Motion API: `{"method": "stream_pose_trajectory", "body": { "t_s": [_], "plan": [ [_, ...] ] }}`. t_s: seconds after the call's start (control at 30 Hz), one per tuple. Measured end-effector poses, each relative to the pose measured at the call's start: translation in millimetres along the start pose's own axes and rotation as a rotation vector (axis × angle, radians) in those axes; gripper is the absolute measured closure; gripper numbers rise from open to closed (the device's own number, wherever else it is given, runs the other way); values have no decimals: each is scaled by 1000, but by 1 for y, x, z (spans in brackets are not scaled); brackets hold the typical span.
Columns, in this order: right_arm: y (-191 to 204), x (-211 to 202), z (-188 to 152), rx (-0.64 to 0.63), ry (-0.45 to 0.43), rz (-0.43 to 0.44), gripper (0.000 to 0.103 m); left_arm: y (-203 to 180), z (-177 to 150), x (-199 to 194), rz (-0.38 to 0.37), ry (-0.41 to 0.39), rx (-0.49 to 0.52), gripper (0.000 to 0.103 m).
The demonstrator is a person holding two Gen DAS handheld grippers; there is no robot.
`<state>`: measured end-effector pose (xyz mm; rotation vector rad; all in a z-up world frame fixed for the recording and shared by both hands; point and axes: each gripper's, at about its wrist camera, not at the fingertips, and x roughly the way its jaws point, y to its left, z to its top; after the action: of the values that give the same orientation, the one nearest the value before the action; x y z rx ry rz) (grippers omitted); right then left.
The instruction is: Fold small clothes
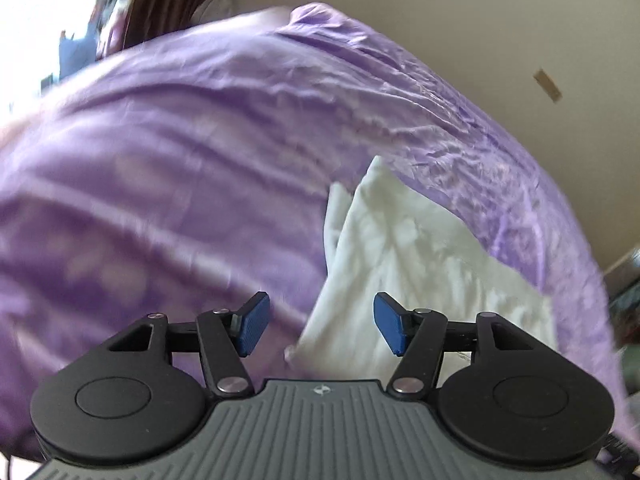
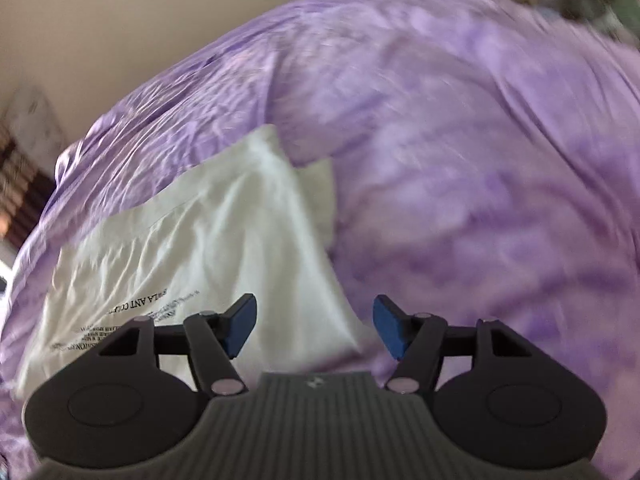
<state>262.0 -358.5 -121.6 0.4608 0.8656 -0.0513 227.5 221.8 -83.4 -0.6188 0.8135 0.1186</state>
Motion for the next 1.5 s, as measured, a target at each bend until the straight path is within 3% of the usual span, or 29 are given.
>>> {"method": "stream_pose_trajectory", "body": {
  "t_s": [0.2,0.3,0.37,0.43,0.47,0.53,0.63,0.73,0.87,1.0,1.07,1.2,1.33,1.4,1.5],
  "plan": [
    [-44,5,-13,274,17,122,42,31,-19,22,-116,75,-192,36],
    [-54,9,-14,352,11,181,44,42,-26,32,-163,99,-277,55],
    [-59,12,-17,392,4,234,49,44,-28,34,-172,80,-281,78],
    [-65,17,-21,431,-5,254,75,43,-28,29,-169,39,-264,88],
    [-68,20,-23,461,-4,265,80,42,-29,25,-183,18,-263,90],
    [-74,17,-23,501,-29,292,99,33,-28,12,-184,-23,-219,91],
    [-58,-10,-15,381,-127,263,99,12,-28,0,-94,-39,-101,91],
    [-45,-18,-13,304,-149,183,101,13,-32,11,-15,8,-76,91],
    [-64,9,-27,372,-27,88,103,23,-43,34,69,69,-38,90],
    [-57,17,-30,322,2,22,103,19,-44,40,91,83,0,89],
    [-54,18,-29,305,8,0,103,14,-44,39,106,91,35,79],
    [-45,11,-27,245,-11,-29,97,5,-44,25,156,73,89,69],
    [-28,-9,-28,122,-88,-127,79,-9,-41,0,261,-14,156,63],
    [-16,-20,-30,42,-134,-172,77,-19,-38,-13,249,-67,179,63],
    [8,-31,-30,-88,-187,-153,77,-44,-38,-18,139,-70,251,63]
  ]
}}
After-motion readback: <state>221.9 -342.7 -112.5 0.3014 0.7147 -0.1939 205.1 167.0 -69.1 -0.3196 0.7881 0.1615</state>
